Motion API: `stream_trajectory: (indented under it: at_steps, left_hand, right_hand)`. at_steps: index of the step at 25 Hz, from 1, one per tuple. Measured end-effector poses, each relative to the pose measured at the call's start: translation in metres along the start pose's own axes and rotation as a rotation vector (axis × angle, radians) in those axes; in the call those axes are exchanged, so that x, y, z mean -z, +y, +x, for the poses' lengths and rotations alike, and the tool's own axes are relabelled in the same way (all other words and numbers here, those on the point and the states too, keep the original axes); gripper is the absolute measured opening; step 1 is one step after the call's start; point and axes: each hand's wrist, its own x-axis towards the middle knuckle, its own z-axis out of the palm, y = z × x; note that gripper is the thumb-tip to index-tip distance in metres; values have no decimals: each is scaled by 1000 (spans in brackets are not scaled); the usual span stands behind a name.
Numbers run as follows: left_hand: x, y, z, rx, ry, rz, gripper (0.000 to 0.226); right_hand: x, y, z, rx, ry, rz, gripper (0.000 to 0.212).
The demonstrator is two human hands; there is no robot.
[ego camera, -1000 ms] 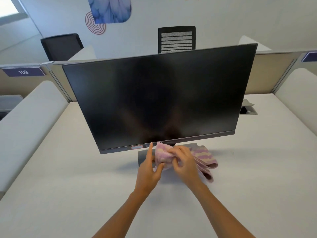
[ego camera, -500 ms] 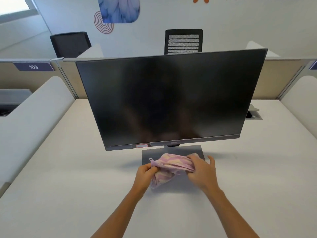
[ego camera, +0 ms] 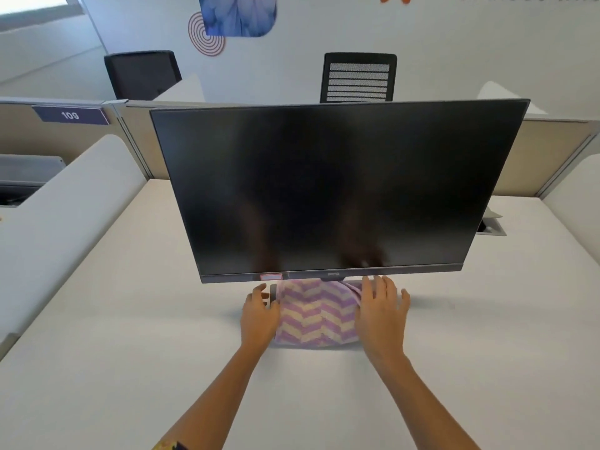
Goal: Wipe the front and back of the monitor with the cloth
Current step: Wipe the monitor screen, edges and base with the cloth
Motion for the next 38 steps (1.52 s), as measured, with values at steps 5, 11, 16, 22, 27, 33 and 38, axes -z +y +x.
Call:
stream_trajectory:
  at_steps: [5, 11, 16, 22, 27, 33, 38]
  left_hand:
    - [2, -27, -7, -163, 124, 294, 46]
    - [13, -39, -10, -372, 63, 482, 93]
    - [9, -54, -4, -469, 73, 541, 103]
    - [-2, -74, -10, -481, 73, 618, 65]
    - [-3, -84, -16, -502, 70, 676, 61]
    - [-5, -87, -14, -529, 52, 722, 59]
    - [-4, -82, -13, -501, 35, 784, 62]
  right_hand:
    - [-30, -29, -38, 132, 99, 277, 57]
    - [-55, -88, 2, 248, -308, 95, 66]
    - [-75, -98, -4, 352, -355, 24, 75]
    - [-85, -48, -17, 464, -210, 65, 65]
    - [-77, -76, 5, 282, -219, 98, 68]
    - [-97, -67, 1, 685, -143, 49, 60]
    - [-97, -75, 6, 419, -144, 97, 60]
